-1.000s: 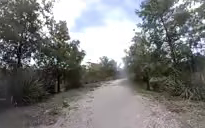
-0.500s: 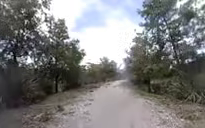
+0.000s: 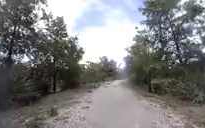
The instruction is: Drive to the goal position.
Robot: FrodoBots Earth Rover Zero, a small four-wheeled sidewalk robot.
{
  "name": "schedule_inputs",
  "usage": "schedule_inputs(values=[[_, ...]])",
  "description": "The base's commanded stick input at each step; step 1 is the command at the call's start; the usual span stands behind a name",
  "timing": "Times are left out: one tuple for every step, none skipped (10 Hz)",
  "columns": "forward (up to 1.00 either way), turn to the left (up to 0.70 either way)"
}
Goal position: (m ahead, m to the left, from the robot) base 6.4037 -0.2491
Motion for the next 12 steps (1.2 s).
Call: schedule_inputs(values=[[0.45, 0.0], [0.45, 0.0], [0.45, 0.0], [0.45, 0.0], [0.45, 0.0], [0.45, 0.0], [0.45, 0.0], [0.45, 0.0], [0.45, 0.0], [0.45, 0.0], [0.45, 0.0], [0.45, 0.0]])
